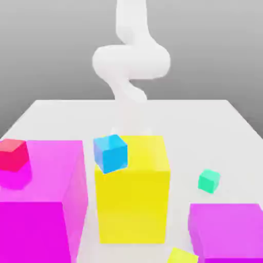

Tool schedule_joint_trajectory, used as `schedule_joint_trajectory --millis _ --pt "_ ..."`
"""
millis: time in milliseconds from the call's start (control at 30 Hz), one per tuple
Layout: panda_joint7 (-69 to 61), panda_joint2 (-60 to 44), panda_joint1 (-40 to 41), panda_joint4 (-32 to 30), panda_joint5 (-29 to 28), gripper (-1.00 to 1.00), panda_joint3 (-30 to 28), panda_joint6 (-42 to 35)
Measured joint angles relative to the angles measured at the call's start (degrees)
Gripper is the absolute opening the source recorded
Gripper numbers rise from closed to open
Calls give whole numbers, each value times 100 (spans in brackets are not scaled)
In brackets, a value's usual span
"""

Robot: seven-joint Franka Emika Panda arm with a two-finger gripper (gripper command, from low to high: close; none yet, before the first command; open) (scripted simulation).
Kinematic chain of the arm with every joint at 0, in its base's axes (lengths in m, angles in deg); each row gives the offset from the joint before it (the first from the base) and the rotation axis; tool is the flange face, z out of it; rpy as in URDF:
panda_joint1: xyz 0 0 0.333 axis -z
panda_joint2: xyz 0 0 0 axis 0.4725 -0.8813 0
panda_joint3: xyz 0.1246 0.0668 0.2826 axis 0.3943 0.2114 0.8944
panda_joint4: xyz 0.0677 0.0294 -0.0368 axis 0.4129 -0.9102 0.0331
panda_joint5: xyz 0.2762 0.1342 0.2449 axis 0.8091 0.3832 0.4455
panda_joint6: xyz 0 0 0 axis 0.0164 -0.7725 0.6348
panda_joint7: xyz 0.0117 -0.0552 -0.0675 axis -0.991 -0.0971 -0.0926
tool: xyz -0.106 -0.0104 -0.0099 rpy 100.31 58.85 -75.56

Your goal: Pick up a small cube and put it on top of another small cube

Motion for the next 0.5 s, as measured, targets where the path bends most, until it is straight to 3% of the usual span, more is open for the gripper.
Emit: schedule_joint_trajectory --millis 500 --pt "-902 -2238 -1754 -1859 820 0 776 1712"
